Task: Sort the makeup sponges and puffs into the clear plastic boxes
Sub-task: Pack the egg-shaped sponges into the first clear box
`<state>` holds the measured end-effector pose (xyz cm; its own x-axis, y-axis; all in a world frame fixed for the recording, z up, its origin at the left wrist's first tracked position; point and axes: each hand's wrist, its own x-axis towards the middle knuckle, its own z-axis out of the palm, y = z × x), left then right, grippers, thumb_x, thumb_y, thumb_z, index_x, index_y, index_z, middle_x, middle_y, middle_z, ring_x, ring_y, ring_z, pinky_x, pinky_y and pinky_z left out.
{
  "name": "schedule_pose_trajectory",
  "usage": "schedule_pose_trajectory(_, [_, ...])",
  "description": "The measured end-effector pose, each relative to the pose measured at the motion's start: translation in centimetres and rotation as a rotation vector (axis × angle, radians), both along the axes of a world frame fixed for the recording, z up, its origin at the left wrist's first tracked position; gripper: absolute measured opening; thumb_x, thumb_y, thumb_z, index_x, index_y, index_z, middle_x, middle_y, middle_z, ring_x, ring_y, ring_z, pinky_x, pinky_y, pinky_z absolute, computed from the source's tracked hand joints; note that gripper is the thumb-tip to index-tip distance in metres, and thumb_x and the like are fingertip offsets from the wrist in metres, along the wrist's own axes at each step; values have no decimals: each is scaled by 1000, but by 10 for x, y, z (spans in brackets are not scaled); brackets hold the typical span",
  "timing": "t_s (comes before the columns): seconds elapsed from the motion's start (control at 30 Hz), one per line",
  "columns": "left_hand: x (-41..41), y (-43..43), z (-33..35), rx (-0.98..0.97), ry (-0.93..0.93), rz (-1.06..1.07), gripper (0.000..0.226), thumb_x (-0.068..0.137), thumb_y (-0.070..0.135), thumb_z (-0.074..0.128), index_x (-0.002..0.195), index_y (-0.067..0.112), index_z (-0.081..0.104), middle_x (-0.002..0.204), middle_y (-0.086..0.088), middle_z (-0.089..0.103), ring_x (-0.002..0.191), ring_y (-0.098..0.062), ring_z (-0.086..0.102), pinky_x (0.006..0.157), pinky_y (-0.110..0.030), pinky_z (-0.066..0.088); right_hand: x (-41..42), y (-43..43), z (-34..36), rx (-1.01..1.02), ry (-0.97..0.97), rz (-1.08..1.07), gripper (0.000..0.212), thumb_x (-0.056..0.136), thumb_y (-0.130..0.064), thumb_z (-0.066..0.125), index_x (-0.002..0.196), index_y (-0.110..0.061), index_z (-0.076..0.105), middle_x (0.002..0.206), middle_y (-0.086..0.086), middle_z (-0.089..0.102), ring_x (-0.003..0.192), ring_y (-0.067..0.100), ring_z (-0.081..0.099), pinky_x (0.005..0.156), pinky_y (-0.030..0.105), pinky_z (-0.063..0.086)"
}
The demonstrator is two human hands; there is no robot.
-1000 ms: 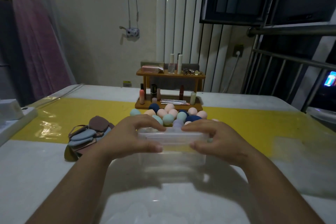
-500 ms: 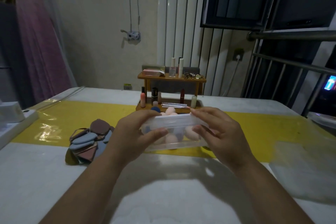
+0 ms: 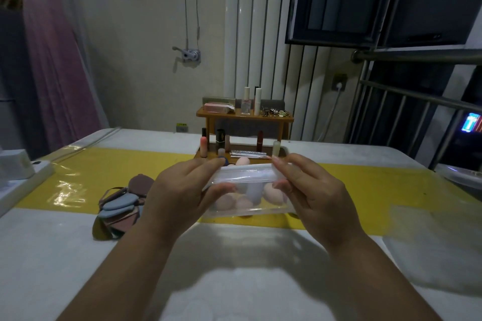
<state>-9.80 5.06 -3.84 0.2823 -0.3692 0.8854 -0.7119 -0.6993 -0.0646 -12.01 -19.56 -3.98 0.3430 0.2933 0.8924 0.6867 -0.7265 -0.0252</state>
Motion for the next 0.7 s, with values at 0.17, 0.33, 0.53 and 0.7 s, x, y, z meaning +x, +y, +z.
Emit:
schedule_pose_trajectory(0.17, [-2, -1, 0, -4, -50, 47, 52, 88, 42, 56, 103, -5, 72, 94, -17, 74, 79, -29, 73, 69, -32, 57, 0, 2, -1, 23, -24, 15, 42, 104, -35, 46, 125, -5, 66, 114, 14, 68, 90, 27, 69, 73, 41, 58])
schedule_pose_trajectory(0.33, [-1, -3, 0, -23, -84, 43, 54, 91, 43, 54, 103, -7, 72, 93, -20, 74, 80, -30, 73, 70, -35, 59, -1, 3, 0, 15, -36, 6, 41, 105, -33, 45, 125, -5, 67, 114, 14, 67, 88, 24, 69, 72, 39, 59])
schedule_pose_trajectory(0.53, [-1, -4, -1, -46, -103, 48, 59, 96, 47, 46, 100, -6, 73, 92, -19, 74, 80, -29, 72, 73, -32, 56, -3, 5, 2, 27, -42, -8, 39, 105, -30, 46, 122, -3, 69, 111, 12, 69, 88, 21, 69, 77, 33, 58])
schedule_pose_trajectory(0.7, [-2, -9, -4, -94, -46, 0, 61, 99, 50, 42, 92, -1, 75, 86, -13, 74, 72, -26, 71, 62, -34, 59, -6, 5, 4, 54, -141, -84, 34, 101, -27, 50, 95, -5, 75, 95, 8, 75, 91, 14, 64, 84, 21, 50])
